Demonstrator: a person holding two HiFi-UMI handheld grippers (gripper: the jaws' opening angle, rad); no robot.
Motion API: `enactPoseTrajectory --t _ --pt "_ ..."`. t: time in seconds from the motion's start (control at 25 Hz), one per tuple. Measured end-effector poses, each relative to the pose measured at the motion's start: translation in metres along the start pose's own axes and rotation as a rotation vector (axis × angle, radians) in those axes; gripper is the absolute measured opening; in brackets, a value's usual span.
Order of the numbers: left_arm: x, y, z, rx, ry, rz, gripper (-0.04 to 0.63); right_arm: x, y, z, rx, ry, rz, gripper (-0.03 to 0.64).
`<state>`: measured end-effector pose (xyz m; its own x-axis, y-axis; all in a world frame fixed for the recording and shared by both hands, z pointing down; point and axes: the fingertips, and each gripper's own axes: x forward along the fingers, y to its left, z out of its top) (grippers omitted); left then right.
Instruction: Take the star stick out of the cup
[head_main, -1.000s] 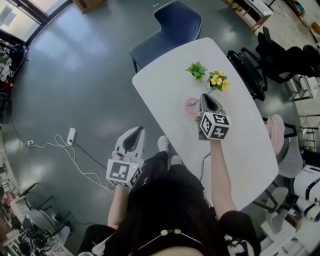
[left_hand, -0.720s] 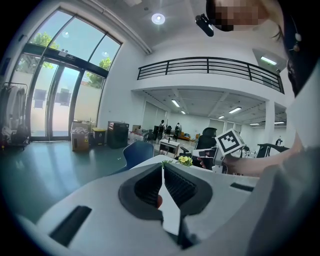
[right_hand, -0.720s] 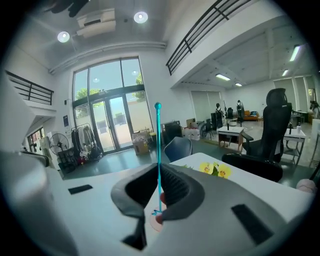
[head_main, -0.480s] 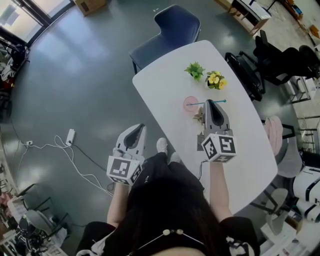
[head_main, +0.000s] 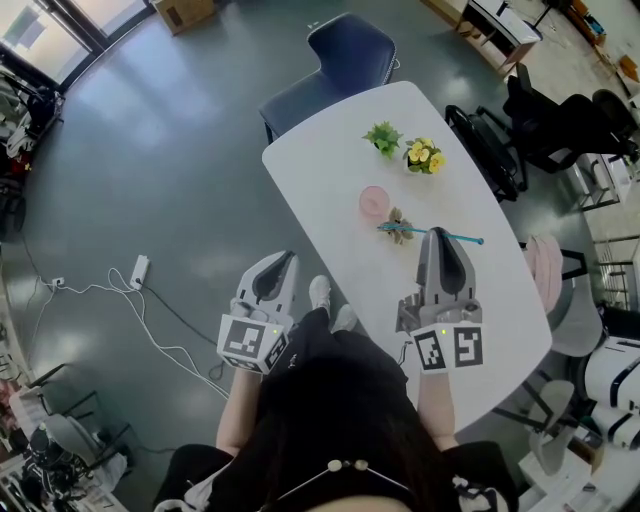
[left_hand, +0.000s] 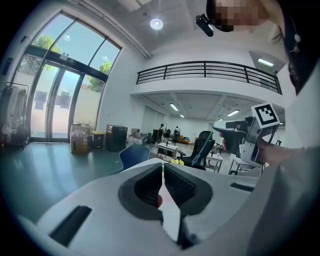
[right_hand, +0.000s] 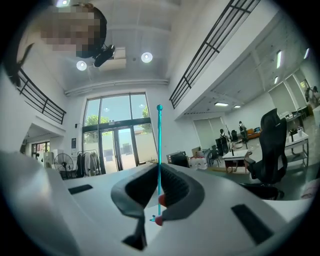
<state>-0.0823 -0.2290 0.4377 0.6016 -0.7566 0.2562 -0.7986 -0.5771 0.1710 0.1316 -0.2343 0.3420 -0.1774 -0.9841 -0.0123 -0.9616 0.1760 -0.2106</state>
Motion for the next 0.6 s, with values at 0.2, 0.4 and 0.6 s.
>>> enactPoseTrajectory --t 0.2,0.4,0.6 --pt "-0.011 -0.009 0.001 0.005 -0.013 0.016 0.018 -0.026 0.006 0.027 -0.006 -0.063 0.023 0.020" --pt "-0.025 -0.009 0.002 0.019 -0.014 0.041 0.017 -0.039 0.014 0.035 0.003 -0.091 0.043 0.020" --pt "-0.033 -0.007 0.003 0.033 -0.015 0.052 0.017 -0.039 0.019 0.032 -0.005 -0.090 0.056 0.018"
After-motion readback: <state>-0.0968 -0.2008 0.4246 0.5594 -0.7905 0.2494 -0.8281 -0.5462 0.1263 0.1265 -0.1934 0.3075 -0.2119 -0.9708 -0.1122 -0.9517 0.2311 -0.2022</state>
